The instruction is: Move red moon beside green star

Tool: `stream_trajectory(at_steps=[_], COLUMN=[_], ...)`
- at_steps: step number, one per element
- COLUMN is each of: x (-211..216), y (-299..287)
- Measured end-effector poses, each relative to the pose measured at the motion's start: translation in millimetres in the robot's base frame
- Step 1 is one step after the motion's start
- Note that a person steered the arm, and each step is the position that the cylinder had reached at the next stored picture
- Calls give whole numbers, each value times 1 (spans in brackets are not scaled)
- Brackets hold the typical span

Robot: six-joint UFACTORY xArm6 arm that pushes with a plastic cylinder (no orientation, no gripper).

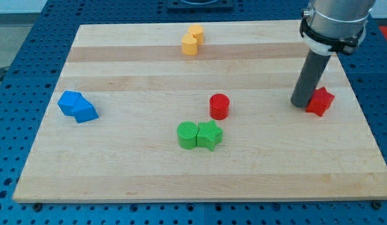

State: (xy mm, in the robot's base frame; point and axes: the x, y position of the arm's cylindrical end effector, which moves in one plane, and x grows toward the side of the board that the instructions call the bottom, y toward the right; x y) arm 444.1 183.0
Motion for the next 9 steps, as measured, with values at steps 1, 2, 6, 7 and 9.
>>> stream_trajectory(at_steps=[1, 2, 6, 7, 9], x=[-23, -25, -5, -4, 10], y=[-77, -137, -169, -192, -192])
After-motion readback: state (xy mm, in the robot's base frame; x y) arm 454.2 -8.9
